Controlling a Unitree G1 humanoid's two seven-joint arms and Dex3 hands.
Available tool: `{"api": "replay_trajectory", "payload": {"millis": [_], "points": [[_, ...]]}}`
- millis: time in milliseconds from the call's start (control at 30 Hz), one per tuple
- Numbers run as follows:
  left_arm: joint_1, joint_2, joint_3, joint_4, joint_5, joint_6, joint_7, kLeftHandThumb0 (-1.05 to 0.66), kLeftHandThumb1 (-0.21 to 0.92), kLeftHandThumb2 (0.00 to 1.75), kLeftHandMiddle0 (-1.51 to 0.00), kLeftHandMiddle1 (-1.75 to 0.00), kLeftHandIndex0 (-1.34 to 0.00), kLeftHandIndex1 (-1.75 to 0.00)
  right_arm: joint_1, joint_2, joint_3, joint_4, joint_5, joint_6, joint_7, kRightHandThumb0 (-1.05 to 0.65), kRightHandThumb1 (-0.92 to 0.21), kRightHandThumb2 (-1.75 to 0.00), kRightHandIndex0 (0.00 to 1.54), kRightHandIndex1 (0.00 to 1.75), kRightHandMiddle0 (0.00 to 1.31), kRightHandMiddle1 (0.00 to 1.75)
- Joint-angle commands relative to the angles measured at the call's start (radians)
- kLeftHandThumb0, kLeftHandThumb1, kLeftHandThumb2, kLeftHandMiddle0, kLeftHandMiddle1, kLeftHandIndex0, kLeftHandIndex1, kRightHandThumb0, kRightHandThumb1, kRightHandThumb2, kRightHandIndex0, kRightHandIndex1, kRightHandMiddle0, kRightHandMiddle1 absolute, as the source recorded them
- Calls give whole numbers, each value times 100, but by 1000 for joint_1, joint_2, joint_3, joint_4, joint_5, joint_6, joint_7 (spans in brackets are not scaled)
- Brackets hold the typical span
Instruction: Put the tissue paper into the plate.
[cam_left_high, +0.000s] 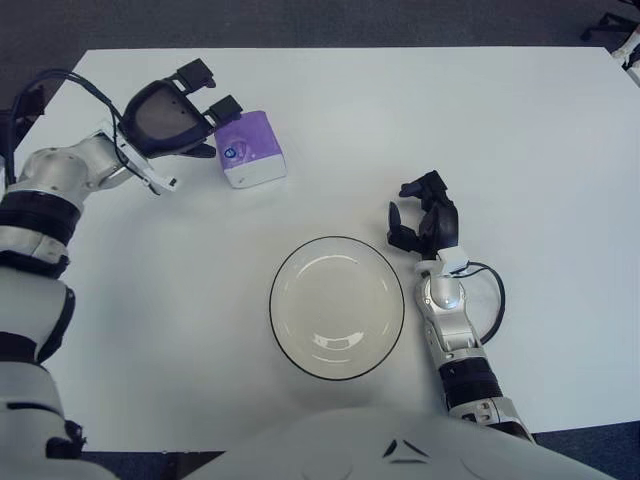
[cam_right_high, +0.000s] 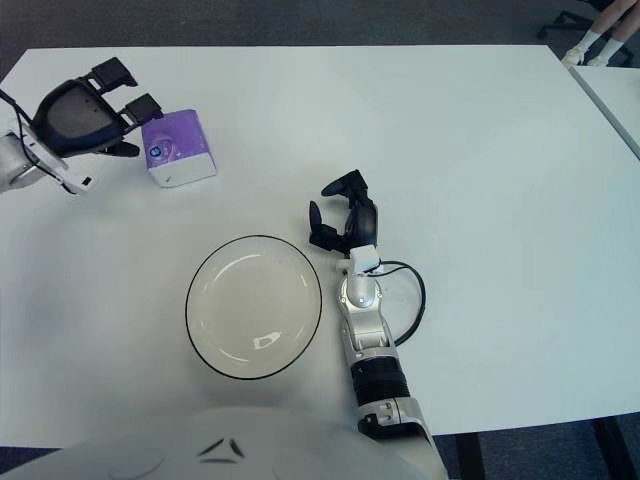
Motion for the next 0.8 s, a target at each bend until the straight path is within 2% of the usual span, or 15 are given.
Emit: {"api": "replay_trajectory", "payload": {"millis": [0,267,367,600,767], "points": [[-46,-16,-51,62,24,11,57,-98,72,61,0,-49,0,-59,87,-14,-10,128,-16,5,-3,-1,-38,-113,67,138,46,175],[-125,-46,-152,126,50,-26,89,-103,74,65,0,-12,0,-18,90,-16,-14,128,-22,-1,-14,-1,-38,-113,66,138,46,175],[-143,-53,-182,140,57,-27,87,-104,75,65,0,-5,0,-10,92,-15,-15,126,-23,-1,-19,-1,-39,-112,66,138,46,175],[-184,-77,-271,176,101,-11,123,-105,78,63,0,0,0,-1,96,-16,-13,120,-29,8,-33,-1,-40,-111,64,138,45,175],[-220,-105,-353,221,158,21,175,-105,86,53,0,0,0,0,96,-15,-13,120,-26,12,-37,-1,-42,-109,64,139,45,175]]}}
